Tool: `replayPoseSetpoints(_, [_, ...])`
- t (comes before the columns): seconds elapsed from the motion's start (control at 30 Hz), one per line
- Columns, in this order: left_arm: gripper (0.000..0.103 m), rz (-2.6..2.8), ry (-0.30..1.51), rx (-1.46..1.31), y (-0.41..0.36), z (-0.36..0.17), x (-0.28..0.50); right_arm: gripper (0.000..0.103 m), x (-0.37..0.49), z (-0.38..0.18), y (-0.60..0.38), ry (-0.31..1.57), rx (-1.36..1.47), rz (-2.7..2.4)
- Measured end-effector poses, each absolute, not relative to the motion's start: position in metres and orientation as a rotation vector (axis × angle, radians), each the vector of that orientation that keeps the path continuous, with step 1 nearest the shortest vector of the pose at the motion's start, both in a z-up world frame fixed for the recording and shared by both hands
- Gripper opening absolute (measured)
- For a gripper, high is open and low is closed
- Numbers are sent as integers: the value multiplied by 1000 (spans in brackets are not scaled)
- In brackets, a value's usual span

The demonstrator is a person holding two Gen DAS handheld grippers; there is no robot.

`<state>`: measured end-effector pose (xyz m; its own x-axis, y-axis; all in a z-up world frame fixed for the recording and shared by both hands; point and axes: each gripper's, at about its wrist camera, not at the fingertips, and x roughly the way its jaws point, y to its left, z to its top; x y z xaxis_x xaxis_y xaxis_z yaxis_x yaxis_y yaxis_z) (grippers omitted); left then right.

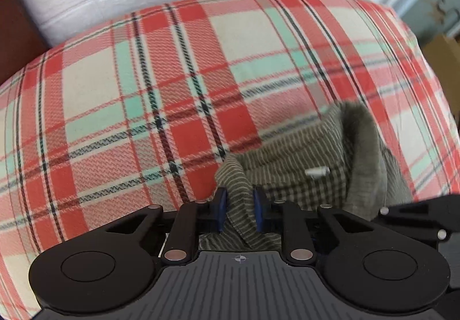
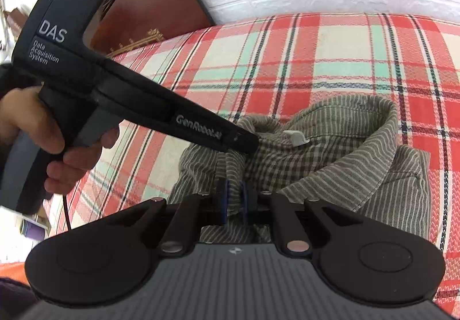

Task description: Fold clothes

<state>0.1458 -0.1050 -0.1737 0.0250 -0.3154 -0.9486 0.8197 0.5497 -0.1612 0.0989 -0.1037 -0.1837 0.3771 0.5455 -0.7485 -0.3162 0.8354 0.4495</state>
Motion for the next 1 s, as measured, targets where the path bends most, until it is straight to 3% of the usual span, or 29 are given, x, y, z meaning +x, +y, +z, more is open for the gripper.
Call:
replayPoseSetpoints(0.27, [17, -882, 1287, 349, -94, -186, 164, 13, 109, -199, -106, 1084, 293, 544])
replayPoseSetpoints(0.33, [42, -895, 1276, 312, -88, -181, 166, 18, 107, -193, -110, 1060, 320, 544])
replayPoseSetpoints(0.47, [53, -846, 1209, 153, -54, -152, 181, 34, 99, -169, -132, 986, 393, 562])
replayPoseSetpoints(0.67, [54, -800, 1227, 53, -1, -144, 183, 35, 82, -150, -191, 895, 462, 419])
replayPoseSetpoints(1.0, [58, -828, 1326, -14, 4, -185, 151, 37, 88, -194, -238, 991, 495, 242])
